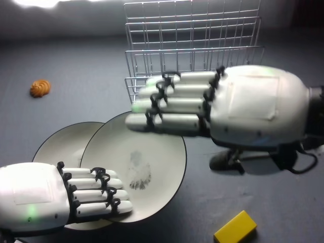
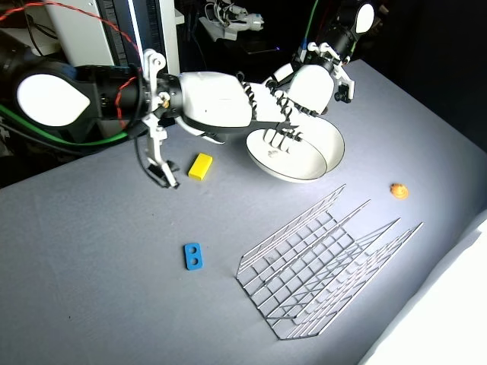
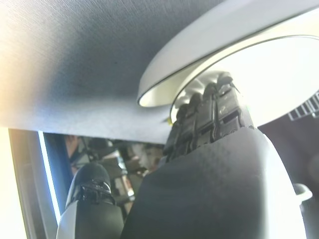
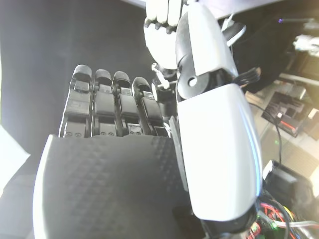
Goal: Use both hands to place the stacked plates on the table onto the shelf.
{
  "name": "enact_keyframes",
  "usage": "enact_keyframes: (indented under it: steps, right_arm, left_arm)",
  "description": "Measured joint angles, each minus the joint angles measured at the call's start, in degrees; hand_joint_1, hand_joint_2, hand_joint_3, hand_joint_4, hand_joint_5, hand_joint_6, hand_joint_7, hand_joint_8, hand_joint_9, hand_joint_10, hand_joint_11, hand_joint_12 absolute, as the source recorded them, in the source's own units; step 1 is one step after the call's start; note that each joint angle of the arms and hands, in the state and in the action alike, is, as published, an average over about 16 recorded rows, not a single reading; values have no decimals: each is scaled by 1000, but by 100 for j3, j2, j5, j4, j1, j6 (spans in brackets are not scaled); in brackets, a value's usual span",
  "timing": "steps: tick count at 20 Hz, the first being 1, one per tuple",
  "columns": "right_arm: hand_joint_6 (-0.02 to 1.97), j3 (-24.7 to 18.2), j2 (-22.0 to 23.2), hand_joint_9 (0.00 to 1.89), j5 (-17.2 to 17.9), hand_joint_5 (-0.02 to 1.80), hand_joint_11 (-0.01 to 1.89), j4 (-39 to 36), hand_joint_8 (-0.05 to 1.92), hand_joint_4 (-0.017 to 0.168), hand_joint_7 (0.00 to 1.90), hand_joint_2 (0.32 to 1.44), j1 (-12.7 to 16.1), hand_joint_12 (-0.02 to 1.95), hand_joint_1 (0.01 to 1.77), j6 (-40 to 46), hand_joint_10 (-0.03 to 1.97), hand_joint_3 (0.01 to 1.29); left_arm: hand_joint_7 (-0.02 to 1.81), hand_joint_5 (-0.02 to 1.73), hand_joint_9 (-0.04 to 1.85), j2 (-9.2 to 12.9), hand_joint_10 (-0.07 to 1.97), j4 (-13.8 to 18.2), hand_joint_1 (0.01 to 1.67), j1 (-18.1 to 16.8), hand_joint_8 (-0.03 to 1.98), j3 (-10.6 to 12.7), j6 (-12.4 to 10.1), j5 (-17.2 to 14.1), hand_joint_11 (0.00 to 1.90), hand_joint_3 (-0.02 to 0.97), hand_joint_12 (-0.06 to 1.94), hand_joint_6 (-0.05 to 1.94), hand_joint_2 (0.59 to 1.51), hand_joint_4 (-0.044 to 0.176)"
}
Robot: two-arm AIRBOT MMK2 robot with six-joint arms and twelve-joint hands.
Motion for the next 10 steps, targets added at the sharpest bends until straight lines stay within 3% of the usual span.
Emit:
enact_keyframes:
  steps: [10]
  right_arm:
    - [19, 498, -822, 13, -560, 21, 26, -407, 14, 1, 20, 1042, 195, 52, 1243, -235, 5, 21]
  left_arm:
    - [-10, -10, -18, -8, -18, -232, 24, 145, -17, 154, -13, -36, 14, 20, -13, -27, 1078, -11]
